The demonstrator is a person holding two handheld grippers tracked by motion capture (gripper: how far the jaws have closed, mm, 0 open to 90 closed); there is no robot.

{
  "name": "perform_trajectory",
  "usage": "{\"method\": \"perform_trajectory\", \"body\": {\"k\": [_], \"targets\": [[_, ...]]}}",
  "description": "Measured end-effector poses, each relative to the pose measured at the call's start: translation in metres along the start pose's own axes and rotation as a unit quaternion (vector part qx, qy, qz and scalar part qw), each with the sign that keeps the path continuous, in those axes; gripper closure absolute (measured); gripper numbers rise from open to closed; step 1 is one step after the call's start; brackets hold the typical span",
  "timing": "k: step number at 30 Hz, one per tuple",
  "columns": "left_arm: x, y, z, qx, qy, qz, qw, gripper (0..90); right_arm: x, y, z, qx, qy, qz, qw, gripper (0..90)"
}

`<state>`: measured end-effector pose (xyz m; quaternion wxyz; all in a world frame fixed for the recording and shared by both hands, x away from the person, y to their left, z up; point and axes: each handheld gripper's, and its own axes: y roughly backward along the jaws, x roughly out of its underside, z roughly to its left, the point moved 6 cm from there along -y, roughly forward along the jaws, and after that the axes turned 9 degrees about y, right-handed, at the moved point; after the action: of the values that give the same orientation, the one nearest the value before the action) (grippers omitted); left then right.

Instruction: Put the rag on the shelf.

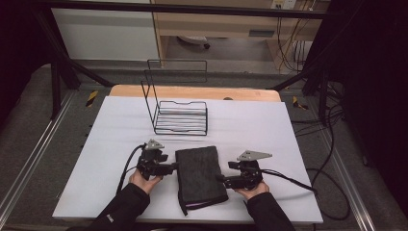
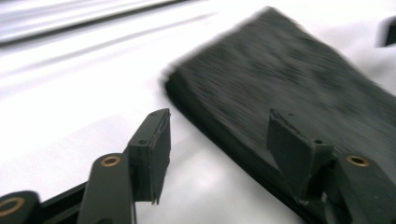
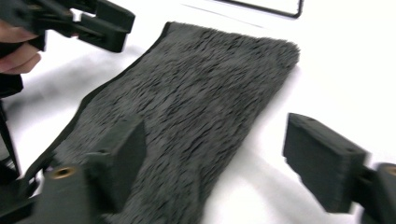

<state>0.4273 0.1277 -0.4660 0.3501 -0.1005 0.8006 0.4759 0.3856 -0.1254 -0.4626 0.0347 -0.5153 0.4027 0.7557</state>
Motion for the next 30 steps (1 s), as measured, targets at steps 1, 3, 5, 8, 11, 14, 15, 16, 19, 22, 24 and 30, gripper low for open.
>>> {"method": "perform_trajectory", "body": {"k": [1,3,5,8,11,14,15,16,19,22,24,30], "targets": [[-0.003,-0.004,0.004,-0.002,0.008,0.001,1.0000,37.5,-0.003,-0.001,-0.005,0.013,0.005,-0.003,0.9999,17.2],[-0.007,-0.010,0.010,-0.005,0.018,-0.005,0.9998,37.5,-0.004,-0.001,-0.009,0.024,0.013,-0.006,0.9996,15.4],[-0.009,-0.016,0.012,-0.004,0.021,-0.004,0.9998,37.7,-0.008,0.000,-0.012,0.034,0.018,-0.012,0.9992,13.3],[-0.009,-0.024,0.014,-0.011,0.014,0.003,0.9998,40.1,-0.011,-0.001,-0.018,0.043,0.021,-0.010,0.9988,11.1],[-0.009,-0.031,0.014,0.003,0.026,0.004,0.9996,45.6,-0.012,-0.003,-0.021,0.045,0.020,-0.008,0.9987,10.7],[-0.010,-0.035,0.014,0.010,0.030,0.000,0.9995,47.2,-0.012,-0.006,-0.023,0.049,0.020,-0.002,0.9986,13.1],[-0.010,-0.035,0.014,0.014,0.032,-0.001,0.9994,49.3,-0.011,-0.007,-0.023,0.032,0.019,0.009,0.9992,22.4],[-0.010,-0.036,0.014,0.017,0.035,0.001,0.9992,50.8,-0.011,-0.009,-0.022,0.010,0.027,0.017,0.9994,22.9],[-0.010,-0.038,0.014,0.026,0.034,-0.001,0.9991,55.3,-0.012,-0.011,-0.023,0.014,0.015,0.013,0.9997,21.6],[-0.010,-0.039,0.014,0.029,0.037,-0.003,0.9989,55.8,-0.012,-0.015,-0.025,0.022,0.012,0.014,0.9996,16.8],[-0.010,-0.040,0.014,0.031,0.038,-0.003,0.9988,56.3,-0.014,-0.017,-0.027,0.023,0.011,0.009,0.9996,15.8],[-0.009,-0.039,0.011,0.034,0.049,0.005,0.9982,61.9,-0.022,-0.026,-0.030,0.021,0.011,-0.003,0.9997,19.7]]}}
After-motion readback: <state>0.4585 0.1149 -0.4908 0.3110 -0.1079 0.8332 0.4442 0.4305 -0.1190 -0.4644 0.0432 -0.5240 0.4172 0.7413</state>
